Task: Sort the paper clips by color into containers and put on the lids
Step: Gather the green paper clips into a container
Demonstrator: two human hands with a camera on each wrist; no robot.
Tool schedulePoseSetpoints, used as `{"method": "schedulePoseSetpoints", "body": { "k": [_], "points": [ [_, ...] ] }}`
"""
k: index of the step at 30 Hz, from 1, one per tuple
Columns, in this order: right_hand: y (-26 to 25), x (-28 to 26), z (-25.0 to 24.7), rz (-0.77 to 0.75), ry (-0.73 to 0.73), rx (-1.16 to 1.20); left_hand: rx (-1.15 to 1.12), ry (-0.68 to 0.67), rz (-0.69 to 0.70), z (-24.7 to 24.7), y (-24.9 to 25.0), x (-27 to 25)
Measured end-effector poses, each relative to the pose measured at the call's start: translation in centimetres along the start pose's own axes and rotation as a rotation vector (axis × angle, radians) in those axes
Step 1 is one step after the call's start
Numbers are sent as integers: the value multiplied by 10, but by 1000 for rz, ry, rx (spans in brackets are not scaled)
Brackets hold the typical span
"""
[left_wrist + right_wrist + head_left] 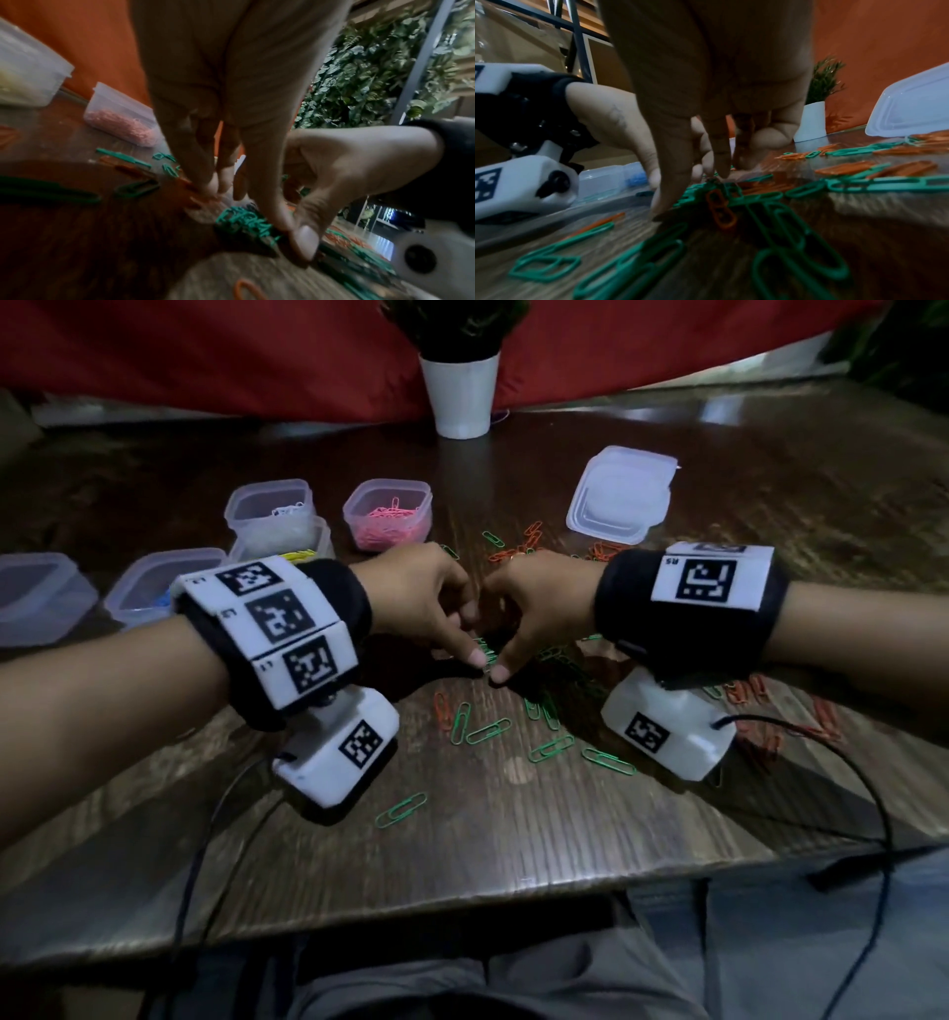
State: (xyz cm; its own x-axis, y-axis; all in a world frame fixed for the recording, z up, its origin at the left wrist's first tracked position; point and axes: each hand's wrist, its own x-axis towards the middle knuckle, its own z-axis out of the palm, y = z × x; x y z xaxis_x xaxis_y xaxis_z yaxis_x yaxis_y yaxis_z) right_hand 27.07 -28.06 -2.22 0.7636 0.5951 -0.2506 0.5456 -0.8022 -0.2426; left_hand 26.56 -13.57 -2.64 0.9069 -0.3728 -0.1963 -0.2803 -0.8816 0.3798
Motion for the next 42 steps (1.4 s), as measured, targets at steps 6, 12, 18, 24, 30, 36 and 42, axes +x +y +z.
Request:
{"method": "schedulePoseSetpoints", "body": {
  "k": [6,12,18,24,30,36,42],
  "points": [
    [-5,9,5,-13,13,-17,26,33,-37,11,0,0],
    [-3,9,8,-5,-1,96,-234,7,-47,19,-5,-5],
    [-1,9,9,38,-51,235,-273,-20,-41,22,-4,-7],
    [-12,10,-6,54,-87,334,-316,-29,-68,6,-4,-14],
    [-51,24,-43,-90,-38,383,-220,48,-117,-51,-19,-54],
    [-136,51,-45,-234,-63,481,-325,87,-313,-85,-71,-133],
    [-183,83,-24,-183,-184,591,-468,230,-420,-64,-115,-169]
  ]
}}
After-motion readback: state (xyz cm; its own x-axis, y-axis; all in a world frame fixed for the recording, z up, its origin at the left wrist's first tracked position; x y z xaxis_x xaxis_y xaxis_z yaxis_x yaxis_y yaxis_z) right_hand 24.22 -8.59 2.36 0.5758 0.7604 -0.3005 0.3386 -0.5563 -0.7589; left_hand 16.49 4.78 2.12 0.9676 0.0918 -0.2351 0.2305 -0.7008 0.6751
